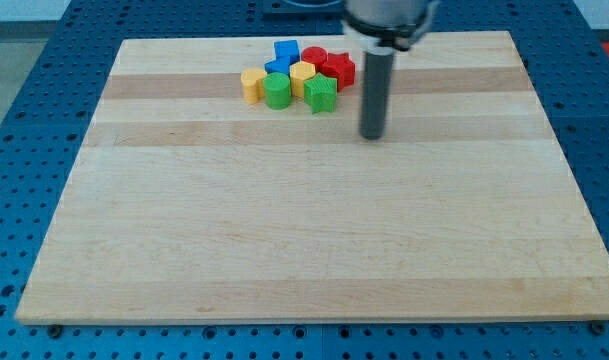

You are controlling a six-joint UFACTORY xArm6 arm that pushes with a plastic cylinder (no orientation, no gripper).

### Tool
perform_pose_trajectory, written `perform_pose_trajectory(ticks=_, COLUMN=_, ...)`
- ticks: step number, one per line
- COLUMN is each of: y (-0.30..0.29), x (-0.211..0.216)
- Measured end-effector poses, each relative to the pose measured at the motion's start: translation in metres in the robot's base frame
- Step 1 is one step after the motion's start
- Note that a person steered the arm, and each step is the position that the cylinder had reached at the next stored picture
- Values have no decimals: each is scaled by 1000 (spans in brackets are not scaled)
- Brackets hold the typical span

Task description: Move your arm towards the top of the board

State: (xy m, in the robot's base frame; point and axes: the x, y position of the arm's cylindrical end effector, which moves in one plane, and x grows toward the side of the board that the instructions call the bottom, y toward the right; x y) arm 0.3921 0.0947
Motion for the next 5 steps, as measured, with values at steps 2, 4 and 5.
perform_pose_trajectory(ticks=2, y=59, x=0)
perform_pose_trajectory(ticks=4, y=37, x=-42)
perform_pose_trajectory(ticks=5, y=27, x=-44)
